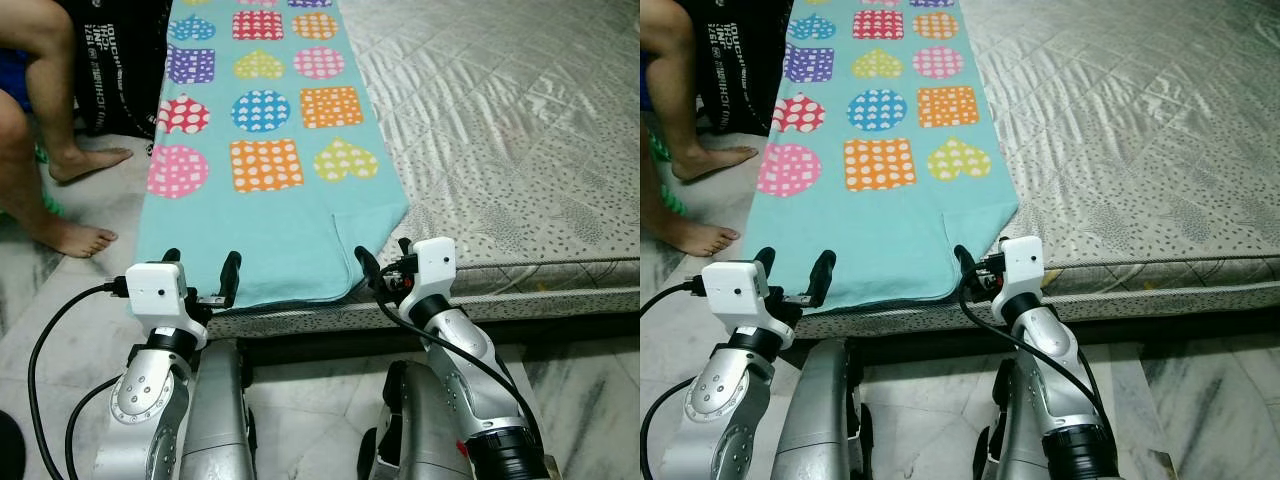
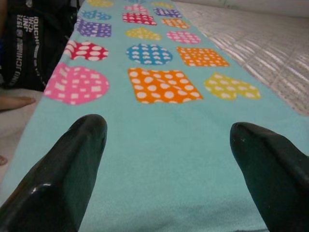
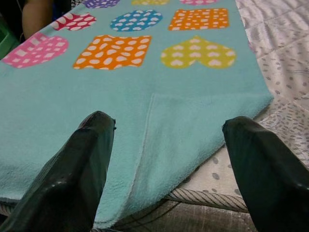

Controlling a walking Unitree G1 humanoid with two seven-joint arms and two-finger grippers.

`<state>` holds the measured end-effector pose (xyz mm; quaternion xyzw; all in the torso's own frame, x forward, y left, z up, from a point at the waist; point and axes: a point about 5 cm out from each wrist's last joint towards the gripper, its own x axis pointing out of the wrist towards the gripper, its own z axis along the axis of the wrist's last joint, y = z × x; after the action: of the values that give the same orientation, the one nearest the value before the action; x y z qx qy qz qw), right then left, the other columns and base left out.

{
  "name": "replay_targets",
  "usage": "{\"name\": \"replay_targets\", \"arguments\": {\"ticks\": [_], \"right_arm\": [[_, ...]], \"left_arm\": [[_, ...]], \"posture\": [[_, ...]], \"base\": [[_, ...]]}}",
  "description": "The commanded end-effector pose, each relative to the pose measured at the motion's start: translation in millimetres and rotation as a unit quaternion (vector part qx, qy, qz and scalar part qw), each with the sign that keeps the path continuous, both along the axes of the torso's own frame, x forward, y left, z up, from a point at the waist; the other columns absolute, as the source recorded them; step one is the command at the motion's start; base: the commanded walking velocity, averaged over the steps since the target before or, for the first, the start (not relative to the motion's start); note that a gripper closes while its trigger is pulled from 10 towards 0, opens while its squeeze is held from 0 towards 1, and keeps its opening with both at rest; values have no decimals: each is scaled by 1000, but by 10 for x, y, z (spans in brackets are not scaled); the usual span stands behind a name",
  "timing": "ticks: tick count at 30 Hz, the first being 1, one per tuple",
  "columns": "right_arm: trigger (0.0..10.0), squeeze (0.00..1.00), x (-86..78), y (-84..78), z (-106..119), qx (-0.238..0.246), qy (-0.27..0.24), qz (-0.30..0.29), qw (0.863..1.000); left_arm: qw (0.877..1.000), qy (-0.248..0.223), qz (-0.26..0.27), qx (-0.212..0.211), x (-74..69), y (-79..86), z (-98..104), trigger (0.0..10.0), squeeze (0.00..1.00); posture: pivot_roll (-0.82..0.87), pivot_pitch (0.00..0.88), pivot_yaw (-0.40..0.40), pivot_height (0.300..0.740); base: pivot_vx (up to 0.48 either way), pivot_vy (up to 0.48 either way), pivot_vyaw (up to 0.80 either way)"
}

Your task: Clean up the room

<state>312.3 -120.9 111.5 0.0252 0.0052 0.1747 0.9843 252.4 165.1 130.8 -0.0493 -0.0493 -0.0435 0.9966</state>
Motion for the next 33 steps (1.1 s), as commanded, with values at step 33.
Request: {"name": "replay_targets", "arguments": {"ticks": [33], "right_arm": [[10000, 0, 3, 4, -62, -4, 9, 15, 1000]], "left_arm": [[1000, 9, 0, 7, -4, -14, -12, 10000, 0]], "posture": [[117, 274, -22, 553]], "base": [[152, 0, 133]]}}
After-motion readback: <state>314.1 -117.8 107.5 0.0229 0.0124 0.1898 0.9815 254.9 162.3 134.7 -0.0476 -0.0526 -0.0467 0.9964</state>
